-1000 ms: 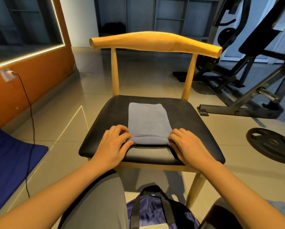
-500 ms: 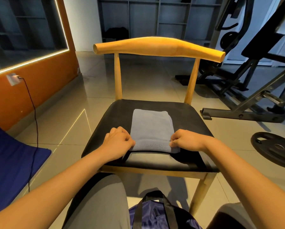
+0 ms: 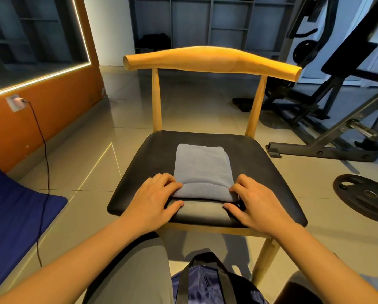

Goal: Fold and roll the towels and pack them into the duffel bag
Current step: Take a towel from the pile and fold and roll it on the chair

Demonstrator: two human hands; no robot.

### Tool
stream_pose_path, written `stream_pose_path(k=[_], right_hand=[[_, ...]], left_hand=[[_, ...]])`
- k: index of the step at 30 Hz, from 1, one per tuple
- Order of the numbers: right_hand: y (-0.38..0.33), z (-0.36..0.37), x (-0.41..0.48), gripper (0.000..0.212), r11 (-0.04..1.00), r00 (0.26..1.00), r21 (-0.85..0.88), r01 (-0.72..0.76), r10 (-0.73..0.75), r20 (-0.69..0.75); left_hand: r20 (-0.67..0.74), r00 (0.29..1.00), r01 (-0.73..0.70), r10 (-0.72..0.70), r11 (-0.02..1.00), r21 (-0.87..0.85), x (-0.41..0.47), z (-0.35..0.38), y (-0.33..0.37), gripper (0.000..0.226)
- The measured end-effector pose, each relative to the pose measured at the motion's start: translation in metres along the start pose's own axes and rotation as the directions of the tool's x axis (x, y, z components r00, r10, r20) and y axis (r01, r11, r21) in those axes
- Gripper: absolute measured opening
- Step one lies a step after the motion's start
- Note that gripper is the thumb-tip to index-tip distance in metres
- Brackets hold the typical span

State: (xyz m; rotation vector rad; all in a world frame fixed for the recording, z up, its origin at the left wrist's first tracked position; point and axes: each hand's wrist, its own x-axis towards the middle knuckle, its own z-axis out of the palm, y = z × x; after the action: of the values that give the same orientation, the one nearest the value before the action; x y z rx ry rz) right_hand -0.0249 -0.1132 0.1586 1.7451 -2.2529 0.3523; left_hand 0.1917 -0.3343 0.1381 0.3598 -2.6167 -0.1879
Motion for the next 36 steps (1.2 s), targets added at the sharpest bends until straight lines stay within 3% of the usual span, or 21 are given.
stream_pose_path(k=[4,8,14,18,21,24,26,29,31,34,36], right_hand=[[-0.001,-0.005,0.008,0.032,0.999,0.997,-0.031,-0.036,0.038,0.073],[-0.001,-0.022,0.022,0.028,0.997,0.967,0.030,-0.071,0.062,0.246],[0.001,-0.038,0.040,0.034,0.961,0.821,0.163,-0.225,0.097,0.563],[0.002,-0.039,0.048,0.039,0.897,0.752,0.251,-0.365,0.125,0.647],[0.002,-0.035,0.048,0.033,0.901,0.794,0.219,-0.374,0.189,0.578],[0.000,-0.032,0.036,0.017,0.941,0.925,0.202,-0.271,0.197,0.326],[-0.005,-0.026,0.027,0.010,0.977,0.987,0.176,-0.119,0.097,0.126],[-0.010,-0.009,0.013,0.011,0.999,0.997,-0.011,0.053,-0.053,-0.062],[-0.012,-0.005,0.004,0.018,0.997,0.996,-0.055,0.062,-0.065,-0.057],[-0.011,-0.002,-0.008,0.031,0.999,1.000,-0.030,0.029,-0.029,0.005],[-0.010,-0.002,-0.004,0.028,0.999,1.000,-0.047,0.020,-0.020,0.017]], left_hand=[[0.016,0.997,0.070,-0.070,0.997,-0.020,0.008,-0.002,0.000,0.045],[0.065,0.985,0.164,-0.160,0.985,-0.059,0.022,-0.008,0.005,0.032],[0.271,0.935,0.247,-0.231,0.969,-0.028,0.028,-0.019,0.011,0.032],[0.386,0.870,0.357,-0.306,0.932,-0.065,0.036,-0.024,0.009,0.043],[0.367,0.863,0.408,-0.348,0.907,-0.101,0.040,-0.023,0.008,0.037],[0.200,0.908,0.406,-0.369,0.893,-0.196,0.041,-0.020,0.011,0.014],[0.021,0.958,0.285,-0.285,0.949,-0.137,0.036,-0.014,0.016,0.010],[-0.143,0.989,0.041,-0.033,0.998,0.056,0.019,-0.005,0.019,0.005],[-0.127,0.990,-0.041,0.054,0.994,0.101,0.006,0.000,0.015,0.014],[-0.062,0.998,-0.017,0.023,0.996,0.082,-0.007,0.002,0.005,0.038],[-0.027,0.999,0.018,-0.017,0.999,0.046,-0.005,0.000,0.003,0.042]])
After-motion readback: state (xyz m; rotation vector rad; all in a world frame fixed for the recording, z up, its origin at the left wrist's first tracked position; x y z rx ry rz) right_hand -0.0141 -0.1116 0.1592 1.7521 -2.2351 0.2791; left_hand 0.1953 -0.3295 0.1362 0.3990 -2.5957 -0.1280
